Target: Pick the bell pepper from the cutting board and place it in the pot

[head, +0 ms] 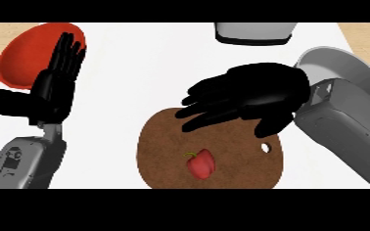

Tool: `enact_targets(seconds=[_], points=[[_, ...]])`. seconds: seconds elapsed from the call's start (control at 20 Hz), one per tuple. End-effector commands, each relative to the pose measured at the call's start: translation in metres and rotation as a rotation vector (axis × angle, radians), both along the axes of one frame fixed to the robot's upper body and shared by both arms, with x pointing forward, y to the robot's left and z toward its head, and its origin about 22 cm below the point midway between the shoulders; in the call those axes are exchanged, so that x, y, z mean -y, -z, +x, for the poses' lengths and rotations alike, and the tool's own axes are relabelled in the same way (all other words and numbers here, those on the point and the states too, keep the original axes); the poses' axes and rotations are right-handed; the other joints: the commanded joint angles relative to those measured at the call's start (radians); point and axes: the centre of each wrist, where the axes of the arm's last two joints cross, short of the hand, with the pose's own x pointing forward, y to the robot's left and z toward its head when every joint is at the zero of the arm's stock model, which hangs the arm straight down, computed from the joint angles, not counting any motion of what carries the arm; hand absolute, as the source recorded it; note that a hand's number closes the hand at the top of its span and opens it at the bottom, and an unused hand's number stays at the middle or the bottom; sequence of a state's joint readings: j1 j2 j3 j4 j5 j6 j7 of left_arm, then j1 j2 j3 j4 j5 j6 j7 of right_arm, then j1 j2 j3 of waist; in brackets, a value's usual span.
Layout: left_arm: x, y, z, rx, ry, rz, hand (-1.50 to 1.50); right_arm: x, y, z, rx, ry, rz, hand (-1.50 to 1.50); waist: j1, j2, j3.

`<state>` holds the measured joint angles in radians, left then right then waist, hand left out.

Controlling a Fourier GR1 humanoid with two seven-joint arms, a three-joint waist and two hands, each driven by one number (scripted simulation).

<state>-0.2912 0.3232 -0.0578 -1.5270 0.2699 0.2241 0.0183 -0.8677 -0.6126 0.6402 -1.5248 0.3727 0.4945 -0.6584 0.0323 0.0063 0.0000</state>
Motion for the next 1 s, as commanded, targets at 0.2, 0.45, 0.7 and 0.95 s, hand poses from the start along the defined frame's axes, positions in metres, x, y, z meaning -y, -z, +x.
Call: enact_targets(seconds=[0.2, 0.45, 0.7, 0.95], points=[[0.008, 0.014, 0.0, 0.006, -0.029, -0.015, 0.0, -0.031, 0.018, -0.015, 0.076, -0.078, -0.216, -1.5, -0.027, -0.006, -0.001], [-0.019, 0.011, 0.006, -0.012, -0.034, 0.0, 0.0, -0.03, 0.036, -0.032, 0.09, -0.024, -0.266, -1.5, -0.035, -0.007, 0.0], [-0.017, -0.009, 0.0, -0.008, -0.032, 0.005, 0.0, -0.038, 0.068, -0.043, 0.061, -0.016, -0.337, -1.5, -0.031, -0.008, 0.0], [-0.006, 0.003, -0.004, -0.011, -0.025, -0.016, 0.0, -0.03, 0.112, -0.045, 0.084, -0.055, -0.319, -1.5, -0.027, -0.006, 0.0]])
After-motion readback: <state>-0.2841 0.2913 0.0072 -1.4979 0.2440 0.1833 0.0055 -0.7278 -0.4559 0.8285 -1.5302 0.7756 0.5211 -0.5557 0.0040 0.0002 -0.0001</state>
